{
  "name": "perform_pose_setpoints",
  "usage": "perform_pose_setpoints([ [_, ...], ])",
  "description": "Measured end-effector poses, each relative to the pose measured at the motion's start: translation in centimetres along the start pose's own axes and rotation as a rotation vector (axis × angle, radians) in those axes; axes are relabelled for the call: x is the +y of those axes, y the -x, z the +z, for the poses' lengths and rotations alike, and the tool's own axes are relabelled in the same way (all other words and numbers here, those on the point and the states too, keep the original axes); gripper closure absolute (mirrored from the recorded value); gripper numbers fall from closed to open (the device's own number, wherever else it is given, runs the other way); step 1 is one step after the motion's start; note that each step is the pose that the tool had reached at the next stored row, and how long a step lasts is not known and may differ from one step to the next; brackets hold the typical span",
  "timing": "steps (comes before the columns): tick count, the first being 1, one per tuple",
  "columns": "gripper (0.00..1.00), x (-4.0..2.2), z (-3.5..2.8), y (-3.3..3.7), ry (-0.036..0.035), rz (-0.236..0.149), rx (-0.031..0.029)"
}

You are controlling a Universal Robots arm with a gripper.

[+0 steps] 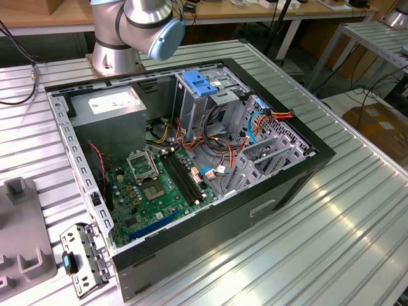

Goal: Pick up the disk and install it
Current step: 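Pick up the disk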

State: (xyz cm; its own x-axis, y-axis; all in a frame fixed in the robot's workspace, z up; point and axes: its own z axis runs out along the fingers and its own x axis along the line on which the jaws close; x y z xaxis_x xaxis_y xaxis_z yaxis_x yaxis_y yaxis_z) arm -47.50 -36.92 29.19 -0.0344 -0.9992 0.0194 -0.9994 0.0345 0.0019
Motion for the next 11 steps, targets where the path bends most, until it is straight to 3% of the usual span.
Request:
perform_pose_setpoints([
  [11, 0.63, 0.00, -0.01, 0.00, -0.0003, -0.016, 0.0001],
])
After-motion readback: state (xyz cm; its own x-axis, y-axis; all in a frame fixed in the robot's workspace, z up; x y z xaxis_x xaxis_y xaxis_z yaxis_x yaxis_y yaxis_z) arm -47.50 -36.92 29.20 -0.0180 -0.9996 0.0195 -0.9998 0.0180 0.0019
